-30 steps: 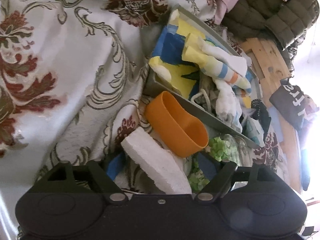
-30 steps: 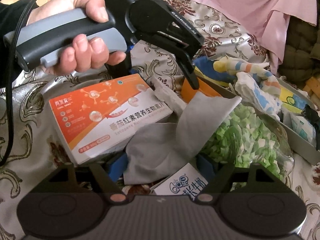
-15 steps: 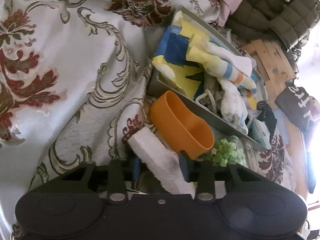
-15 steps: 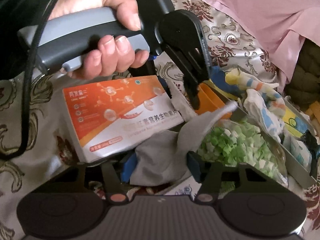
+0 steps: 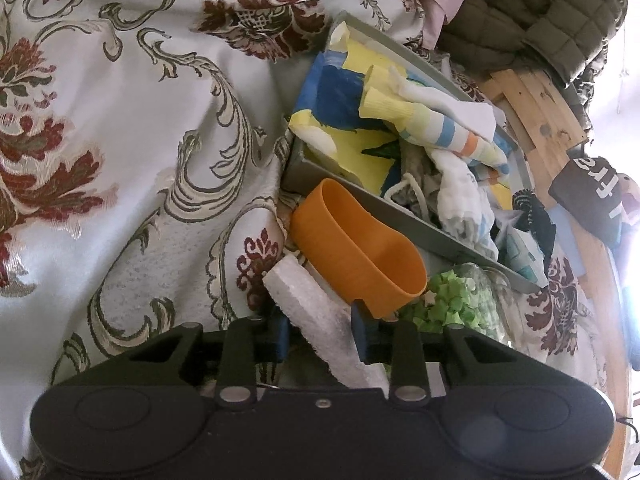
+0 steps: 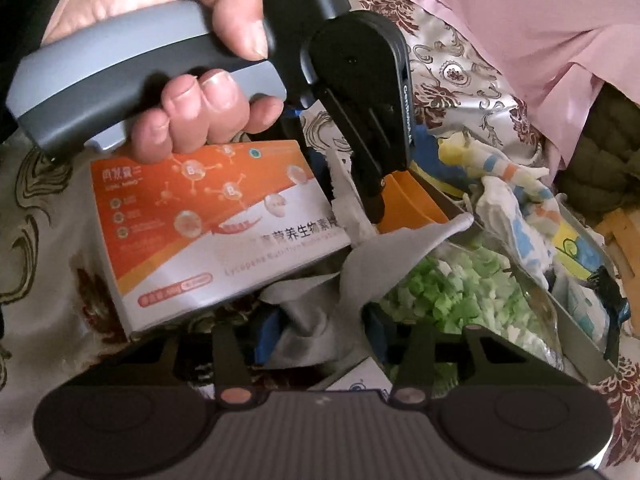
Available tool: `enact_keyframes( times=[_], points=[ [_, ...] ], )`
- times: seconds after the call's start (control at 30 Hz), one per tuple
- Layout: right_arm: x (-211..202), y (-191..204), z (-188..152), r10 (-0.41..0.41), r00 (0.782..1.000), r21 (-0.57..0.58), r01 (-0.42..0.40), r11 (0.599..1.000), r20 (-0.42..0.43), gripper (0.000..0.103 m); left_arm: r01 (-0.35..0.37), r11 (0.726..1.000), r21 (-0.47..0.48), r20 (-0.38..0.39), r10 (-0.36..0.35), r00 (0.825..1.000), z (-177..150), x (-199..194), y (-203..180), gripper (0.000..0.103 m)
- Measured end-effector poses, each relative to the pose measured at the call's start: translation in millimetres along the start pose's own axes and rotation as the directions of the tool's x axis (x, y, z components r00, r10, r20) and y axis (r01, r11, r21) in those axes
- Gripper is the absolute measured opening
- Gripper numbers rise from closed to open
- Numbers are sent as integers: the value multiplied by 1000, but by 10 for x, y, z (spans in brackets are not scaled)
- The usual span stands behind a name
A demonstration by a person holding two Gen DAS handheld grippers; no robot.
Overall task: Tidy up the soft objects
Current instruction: 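Grasp the white fluffy strip with the left gripper while the right gripper grasps the grey cloth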
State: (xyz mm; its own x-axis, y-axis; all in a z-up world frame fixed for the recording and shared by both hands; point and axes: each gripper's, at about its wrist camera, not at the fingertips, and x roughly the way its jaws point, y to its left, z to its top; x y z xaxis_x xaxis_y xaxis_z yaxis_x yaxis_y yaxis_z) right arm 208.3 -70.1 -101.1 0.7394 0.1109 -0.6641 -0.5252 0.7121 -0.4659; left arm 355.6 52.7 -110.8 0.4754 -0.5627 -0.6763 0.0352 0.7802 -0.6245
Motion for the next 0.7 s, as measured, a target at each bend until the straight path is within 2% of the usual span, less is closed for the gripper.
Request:
enact_keyframes(
  times=[0.2, 0.5, 0.57, 0.7],
  points=[
    [-35, 29, -27, 6, 1000, -3, -6, 1000, 25, 27, 20, 1000, -16, 12, -20, 1000, -19, -6, 2, 27],
    [-23, 29, -53, 11, 1000, 35, -13, 999, 29, 26, 25, 1000, 8, 11, -25, 1000, -29, 9, -17, 29],
    [-42, 14, -60, 16, 999, 48, -18, 999, 40, 19, 22, 1000, 9, 13, -22, 1000, -32, 8, -18, 27],
    [-99, -6, -79, 20, 997, 69, -25, 997, 69, 15, 33, 999, -21, 13, -33, 999, -26, -3, 11, 24]
  ],
)
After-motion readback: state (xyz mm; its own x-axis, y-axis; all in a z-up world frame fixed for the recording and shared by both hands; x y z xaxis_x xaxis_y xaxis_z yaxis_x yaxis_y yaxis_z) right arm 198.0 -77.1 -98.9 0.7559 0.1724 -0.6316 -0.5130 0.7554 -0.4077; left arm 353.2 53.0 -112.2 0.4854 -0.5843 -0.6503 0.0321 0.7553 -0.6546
